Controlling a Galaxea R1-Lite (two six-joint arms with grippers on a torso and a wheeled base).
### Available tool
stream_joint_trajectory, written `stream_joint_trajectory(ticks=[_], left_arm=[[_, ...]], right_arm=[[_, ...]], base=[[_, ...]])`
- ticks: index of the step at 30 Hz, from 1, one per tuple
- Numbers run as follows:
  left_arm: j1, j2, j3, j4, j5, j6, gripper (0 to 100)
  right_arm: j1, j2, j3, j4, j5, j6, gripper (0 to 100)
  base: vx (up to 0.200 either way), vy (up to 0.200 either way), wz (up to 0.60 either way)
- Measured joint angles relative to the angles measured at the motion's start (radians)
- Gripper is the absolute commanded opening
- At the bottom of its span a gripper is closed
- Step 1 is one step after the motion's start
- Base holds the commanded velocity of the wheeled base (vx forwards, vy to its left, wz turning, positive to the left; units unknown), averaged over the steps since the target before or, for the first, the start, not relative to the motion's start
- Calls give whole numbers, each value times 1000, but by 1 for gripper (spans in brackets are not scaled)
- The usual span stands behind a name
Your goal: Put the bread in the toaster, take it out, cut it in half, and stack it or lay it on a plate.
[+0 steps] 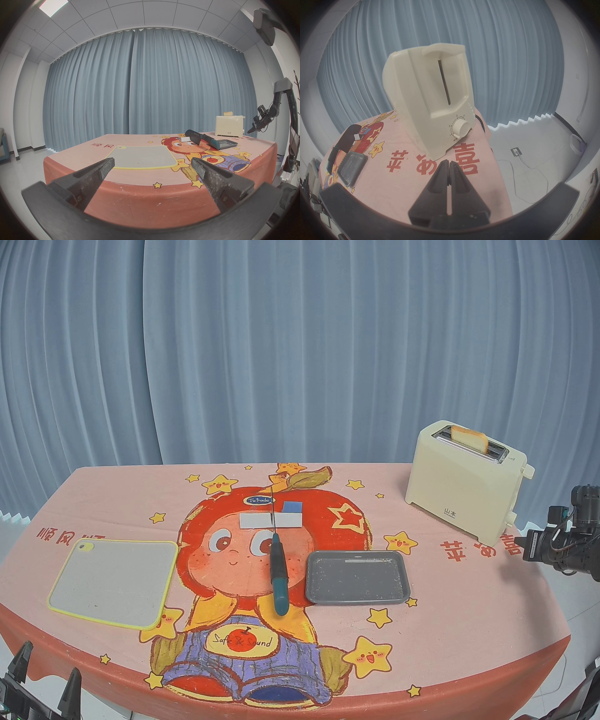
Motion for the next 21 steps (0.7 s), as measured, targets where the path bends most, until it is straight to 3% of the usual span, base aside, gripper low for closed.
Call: stream_joint_trajectory(ticks=[21], left_arm=[[0,0,0,0,0,0,100]], right_arm=[[-29,73,-32,-45,9,9,0]], base=[[0,0,0]])
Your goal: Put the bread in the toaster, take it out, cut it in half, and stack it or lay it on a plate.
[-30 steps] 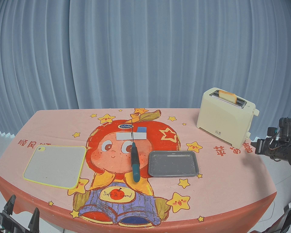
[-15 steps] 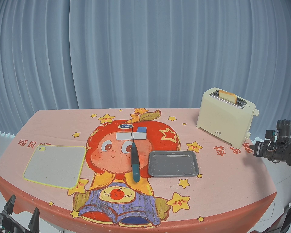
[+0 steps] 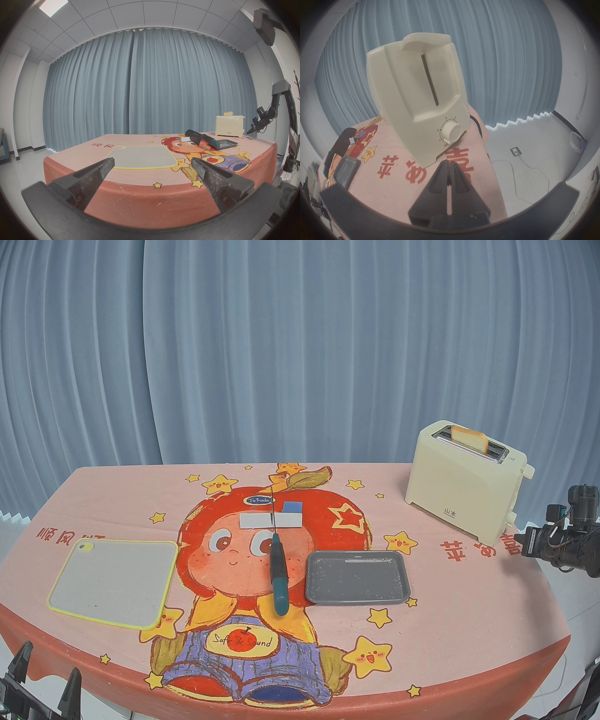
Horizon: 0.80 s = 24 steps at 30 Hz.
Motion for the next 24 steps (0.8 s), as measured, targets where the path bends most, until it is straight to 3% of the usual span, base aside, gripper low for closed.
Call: stream_joint_trajectory(ticks=[17,24], left_arm=[[0,0,0,0,0,0,100],[0,0,0,0,0,0,100]], right_arm=[[-15,83,-34,-55,3,21,0],[-14,99,-65,-53,3,99,0]], base=[[0,0,0],[0,0,0]])
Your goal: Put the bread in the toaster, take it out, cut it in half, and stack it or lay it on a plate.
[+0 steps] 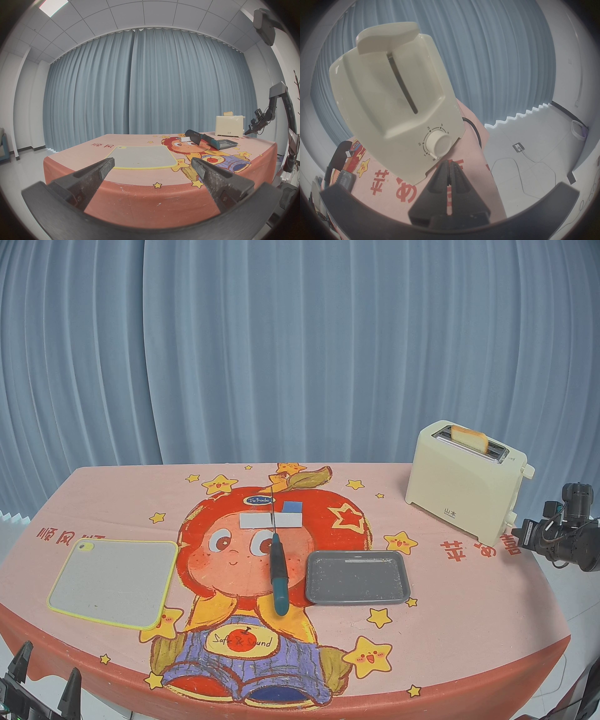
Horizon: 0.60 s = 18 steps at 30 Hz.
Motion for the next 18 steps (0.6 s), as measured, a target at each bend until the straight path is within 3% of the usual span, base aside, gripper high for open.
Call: stream_joint_trajectory(ticks=[18], left_arm=[[-1,0,0,0,0,0,100]], right_arm=[[8,16,-16,-2,0,9,0]], base=[[0,0,0]])
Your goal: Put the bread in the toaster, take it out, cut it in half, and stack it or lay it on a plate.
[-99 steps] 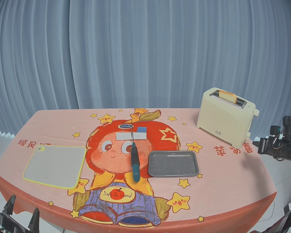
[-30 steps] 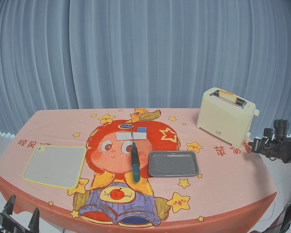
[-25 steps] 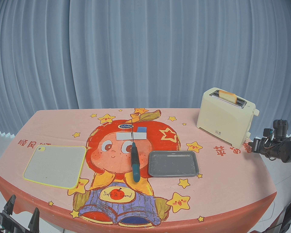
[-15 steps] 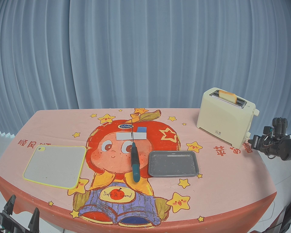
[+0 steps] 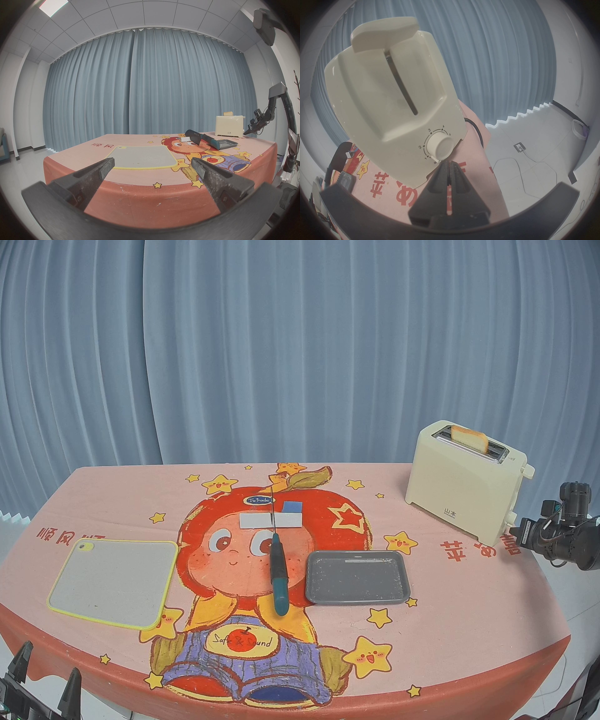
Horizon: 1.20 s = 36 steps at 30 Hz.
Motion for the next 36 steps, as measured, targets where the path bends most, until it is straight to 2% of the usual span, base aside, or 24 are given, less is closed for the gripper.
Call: stream_joint_trajectory(ticks=[3,9,36], left_arm=[[0,0,0,0,0,0,100],[1,0,0,0,0,0,100],[0,0,0,0,0,0,100]], right_arm=[[0,0,-6,0,0,6,0],[3,-2,-15,4,-1,51,0],[16,-32,-8,2,-6,55,0]], base=[[0,0,0],[0,0,0],[0,0,0]])
